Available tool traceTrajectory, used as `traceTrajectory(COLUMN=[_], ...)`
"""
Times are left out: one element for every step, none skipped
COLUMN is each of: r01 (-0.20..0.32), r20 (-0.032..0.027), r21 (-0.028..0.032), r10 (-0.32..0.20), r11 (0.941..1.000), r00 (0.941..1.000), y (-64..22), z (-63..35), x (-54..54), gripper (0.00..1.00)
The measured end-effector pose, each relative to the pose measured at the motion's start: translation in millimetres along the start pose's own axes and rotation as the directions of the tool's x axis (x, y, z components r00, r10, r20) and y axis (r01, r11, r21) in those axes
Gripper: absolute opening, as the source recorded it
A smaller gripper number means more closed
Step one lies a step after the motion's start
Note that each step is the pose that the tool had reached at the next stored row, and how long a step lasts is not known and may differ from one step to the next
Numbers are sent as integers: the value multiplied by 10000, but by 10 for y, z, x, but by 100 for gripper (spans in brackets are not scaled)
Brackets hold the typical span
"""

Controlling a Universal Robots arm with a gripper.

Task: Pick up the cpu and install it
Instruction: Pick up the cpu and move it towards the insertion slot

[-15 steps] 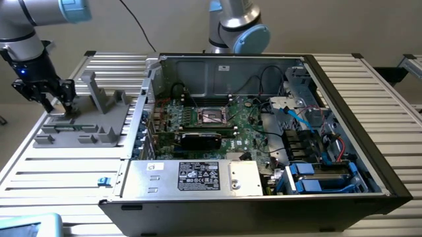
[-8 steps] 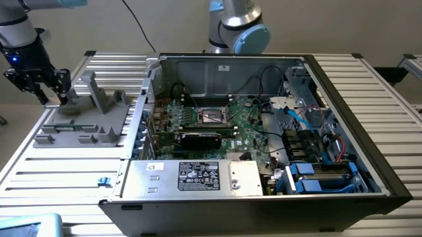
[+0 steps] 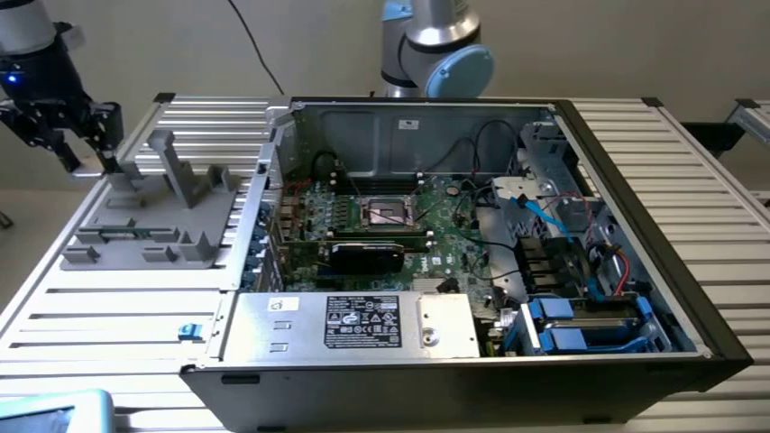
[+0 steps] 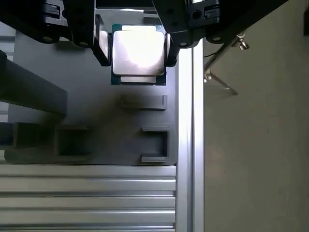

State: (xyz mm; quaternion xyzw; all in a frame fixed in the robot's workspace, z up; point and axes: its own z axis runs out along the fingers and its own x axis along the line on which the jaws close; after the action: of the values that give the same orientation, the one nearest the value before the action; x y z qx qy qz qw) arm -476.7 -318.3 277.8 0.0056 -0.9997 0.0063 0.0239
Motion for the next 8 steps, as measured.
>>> traceTrajectory(r01=[0, 0, 0, 0, 0, 0, 0, 0], r20=[0, 0, -2, -2, -3, -5, -4, -5], r21=[0, -1, 0, -1, -1, 0, -1, -1], r10=[0, 0, 0, 0, 0, 0, 0, 0], r11=[10000, 10000, 10000, 10000, 10000, 10000, 10000, 10000], r00=[10000, 10000, 10000, 10000, 10000, 10000, 10000, 10000], y=[0, -1, -2, -3, -4, -5, -5, -6], z=[-46, -92, -138, -183, -233, -277, -323, -369], x=[-11, -21, -31, -42, -54, -65, -78, -93], gripper=[55, 55, 55, 55, 55, 55, 55, 55])
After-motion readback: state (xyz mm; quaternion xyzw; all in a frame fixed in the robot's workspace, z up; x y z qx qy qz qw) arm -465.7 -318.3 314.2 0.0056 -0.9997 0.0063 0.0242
